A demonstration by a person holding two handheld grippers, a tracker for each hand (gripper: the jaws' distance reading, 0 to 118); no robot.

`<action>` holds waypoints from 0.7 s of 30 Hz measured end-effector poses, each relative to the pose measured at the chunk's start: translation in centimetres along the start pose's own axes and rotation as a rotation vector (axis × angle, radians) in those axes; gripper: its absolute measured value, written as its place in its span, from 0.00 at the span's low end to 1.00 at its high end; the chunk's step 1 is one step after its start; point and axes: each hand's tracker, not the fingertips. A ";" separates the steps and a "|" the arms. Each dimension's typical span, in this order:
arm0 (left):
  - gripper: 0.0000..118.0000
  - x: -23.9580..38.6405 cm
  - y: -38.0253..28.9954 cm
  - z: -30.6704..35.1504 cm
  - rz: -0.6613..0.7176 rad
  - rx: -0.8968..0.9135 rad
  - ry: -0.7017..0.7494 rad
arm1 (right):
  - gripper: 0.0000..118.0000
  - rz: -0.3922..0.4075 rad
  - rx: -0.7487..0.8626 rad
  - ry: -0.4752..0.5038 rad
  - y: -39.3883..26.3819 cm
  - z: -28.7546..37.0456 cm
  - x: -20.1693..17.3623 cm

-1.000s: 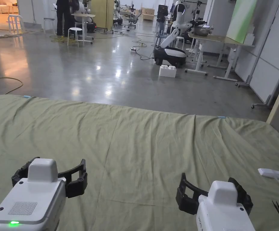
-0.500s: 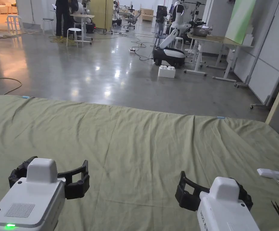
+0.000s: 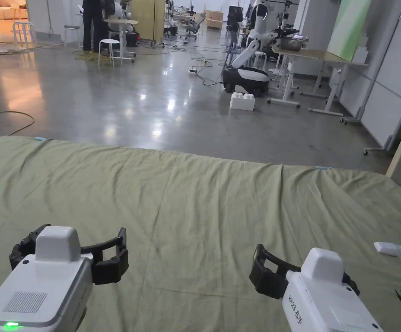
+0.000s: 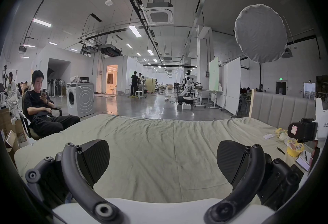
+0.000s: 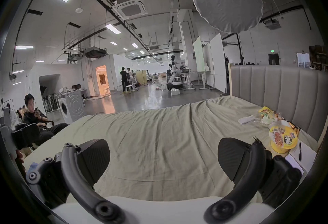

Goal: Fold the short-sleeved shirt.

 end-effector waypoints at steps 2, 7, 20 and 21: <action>1.00 -0.1 0.1 0.0 0.009 0.001 -0.003 | 1.00 0.005 -0.002 -0.012 0.1 0.1 -0.4; 1.00 0.1 -0.1 0.0 -0.007 0.000 -0.002 | 1.00 -0.006 -0.026 -0.033 0.2 0.1 -0.9; 1.00 0.9 -0.5 -0.3 -0.035 0.037 0.042 | 1.00 -0.040 -0.077 -0.064 0.5 -0.6 -0.2; 1.00 0.9 -0.4 -0.4 -0.028 0.036 0.048 | 1.00 -0.033 -0.074 -0.070 0.5 -0.7 -0.1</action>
